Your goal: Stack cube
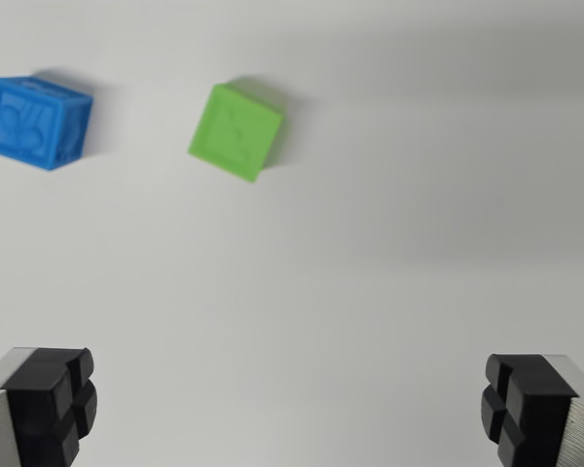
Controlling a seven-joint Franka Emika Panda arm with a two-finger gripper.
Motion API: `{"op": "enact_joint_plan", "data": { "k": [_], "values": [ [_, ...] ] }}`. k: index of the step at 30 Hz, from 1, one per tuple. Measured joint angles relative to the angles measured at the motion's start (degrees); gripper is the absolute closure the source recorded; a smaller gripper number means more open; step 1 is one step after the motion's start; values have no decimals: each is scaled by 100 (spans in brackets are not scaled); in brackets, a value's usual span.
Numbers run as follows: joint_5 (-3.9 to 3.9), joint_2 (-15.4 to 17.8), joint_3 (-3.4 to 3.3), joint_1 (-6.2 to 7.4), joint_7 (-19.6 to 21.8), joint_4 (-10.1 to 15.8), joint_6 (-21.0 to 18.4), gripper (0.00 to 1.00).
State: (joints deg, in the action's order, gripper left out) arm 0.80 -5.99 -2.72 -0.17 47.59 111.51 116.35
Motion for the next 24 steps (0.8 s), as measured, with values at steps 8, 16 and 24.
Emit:
{"op": "enact_joint_plan", "data": {
  "k": [8, 16, 24],
  "values": [
    [0, -29, 6, 29, 57, 17, 43, 0],
    [0, -85, 25, 76, 173, 63, 145, 0],
    [0, -171, 52, 145, 338, 119, 293, 0]
  ]
}}
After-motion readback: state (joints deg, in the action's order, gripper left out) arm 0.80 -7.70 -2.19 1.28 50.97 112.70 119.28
